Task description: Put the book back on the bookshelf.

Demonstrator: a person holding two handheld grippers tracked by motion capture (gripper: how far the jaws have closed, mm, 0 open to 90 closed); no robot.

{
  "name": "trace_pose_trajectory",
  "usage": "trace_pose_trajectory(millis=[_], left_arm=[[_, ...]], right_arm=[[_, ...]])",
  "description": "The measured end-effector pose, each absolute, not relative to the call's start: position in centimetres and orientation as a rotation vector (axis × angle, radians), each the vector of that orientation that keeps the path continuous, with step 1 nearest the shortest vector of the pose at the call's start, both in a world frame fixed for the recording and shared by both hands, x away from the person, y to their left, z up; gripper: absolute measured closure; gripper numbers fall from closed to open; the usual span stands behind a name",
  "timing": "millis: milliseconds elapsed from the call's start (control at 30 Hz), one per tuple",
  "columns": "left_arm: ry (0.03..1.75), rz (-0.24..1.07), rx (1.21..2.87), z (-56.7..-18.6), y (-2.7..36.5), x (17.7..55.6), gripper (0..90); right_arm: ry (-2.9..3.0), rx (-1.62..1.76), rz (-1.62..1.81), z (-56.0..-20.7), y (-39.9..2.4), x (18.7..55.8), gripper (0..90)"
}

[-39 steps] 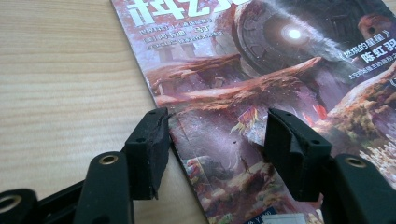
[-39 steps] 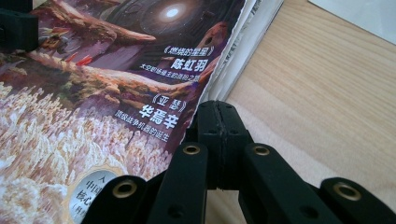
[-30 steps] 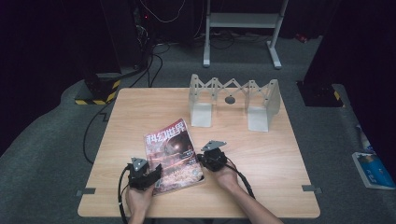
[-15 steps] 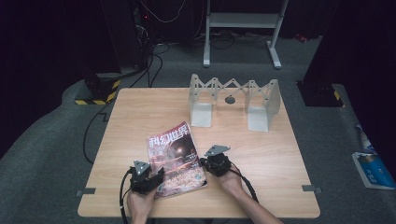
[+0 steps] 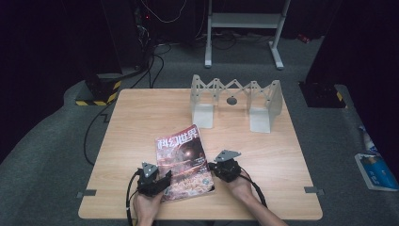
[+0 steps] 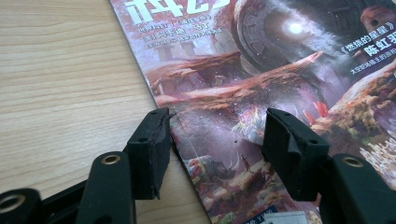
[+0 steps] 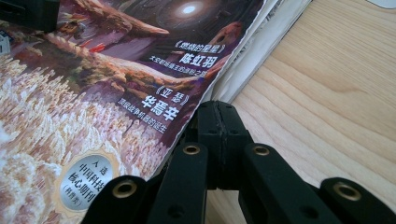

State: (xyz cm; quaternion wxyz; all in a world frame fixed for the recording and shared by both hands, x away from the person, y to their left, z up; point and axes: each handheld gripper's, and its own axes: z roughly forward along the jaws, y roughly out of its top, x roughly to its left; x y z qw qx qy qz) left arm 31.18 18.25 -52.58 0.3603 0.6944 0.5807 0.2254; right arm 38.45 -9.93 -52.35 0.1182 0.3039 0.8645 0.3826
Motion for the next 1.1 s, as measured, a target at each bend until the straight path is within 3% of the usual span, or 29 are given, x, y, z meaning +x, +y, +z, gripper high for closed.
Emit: trace_pose_trajectory(millis=[1100], left_arm=[[1.426,0.545,1.833,-52.6,15.0,32.2,41.8]], right_arm=[[2.487,0.980,1.110,-52.3,-13.9,37.6,89.6]])
